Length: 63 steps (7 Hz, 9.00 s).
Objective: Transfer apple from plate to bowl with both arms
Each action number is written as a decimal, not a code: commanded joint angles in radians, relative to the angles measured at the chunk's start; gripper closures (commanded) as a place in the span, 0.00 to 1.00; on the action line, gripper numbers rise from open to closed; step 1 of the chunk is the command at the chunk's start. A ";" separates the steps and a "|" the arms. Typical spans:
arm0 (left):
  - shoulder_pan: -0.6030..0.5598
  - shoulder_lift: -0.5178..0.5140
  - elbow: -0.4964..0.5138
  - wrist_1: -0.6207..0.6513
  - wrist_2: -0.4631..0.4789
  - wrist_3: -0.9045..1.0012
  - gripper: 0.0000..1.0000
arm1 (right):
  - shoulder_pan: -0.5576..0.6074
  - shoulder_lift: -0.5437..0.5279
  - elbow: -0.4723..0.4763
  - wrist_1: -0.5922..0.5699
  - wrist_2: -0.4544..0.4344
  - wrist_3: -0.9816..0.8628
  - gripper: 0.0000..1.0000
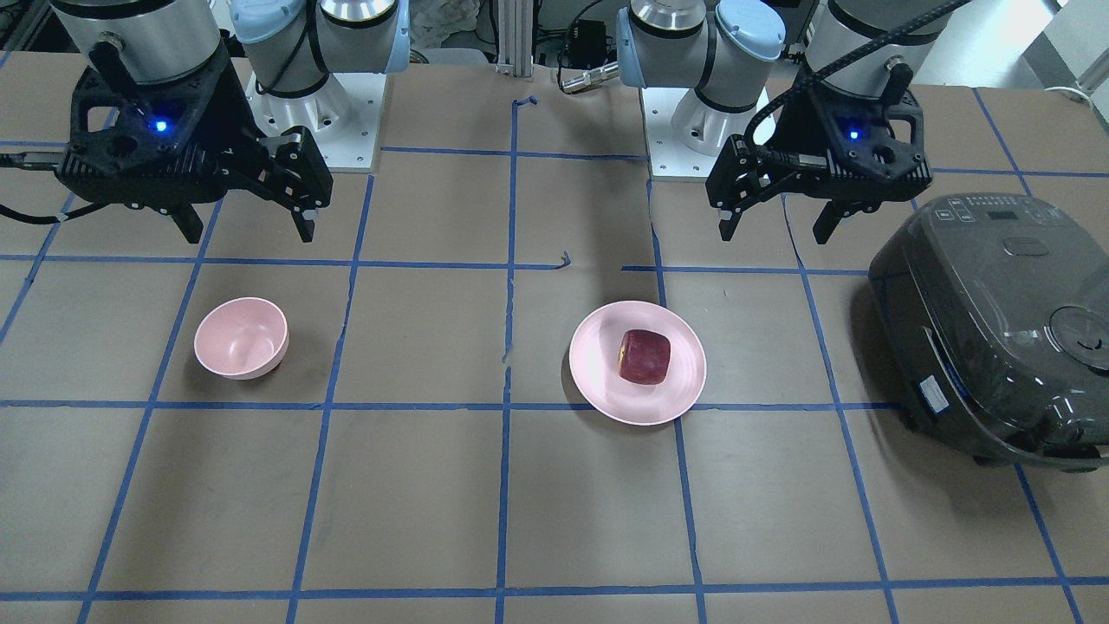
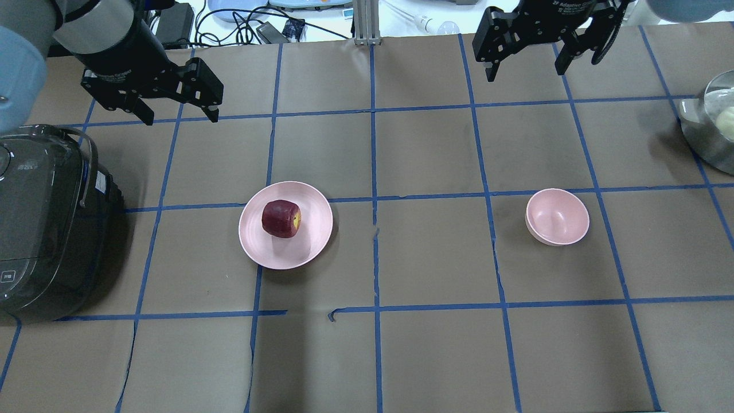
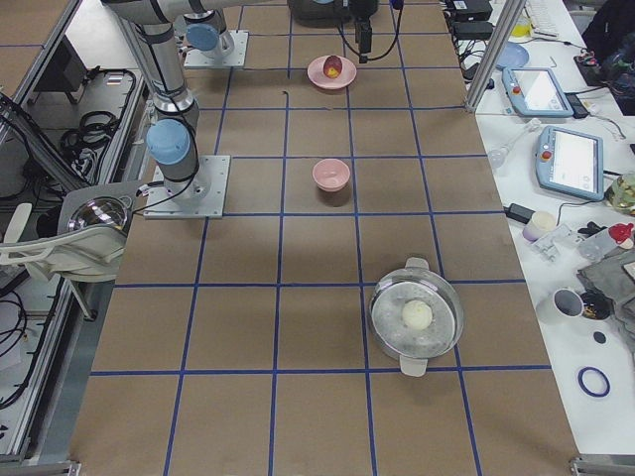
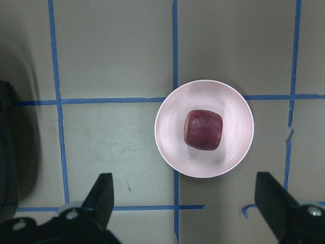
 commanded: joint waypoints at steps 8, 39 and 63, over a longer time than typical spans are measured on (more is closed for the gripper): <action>0.002 -0.026 0.006 0.006 0.005 -0.002 0.00 | -0.013 -0.004 0.006 0.008 -0.005 -0.013 0.00; -0.114 -0.322 -0.338 0.609 -0.074 -0.219 0.82 | 0.011 0.148 0.677 -0.633 0.121 0.053 1.00; -0.149 -0.115 -0.292 0.429 -0.038 -0.230 0.00 | 0.016 -0.027 0.022 0.022 -0.005 0.077 0.00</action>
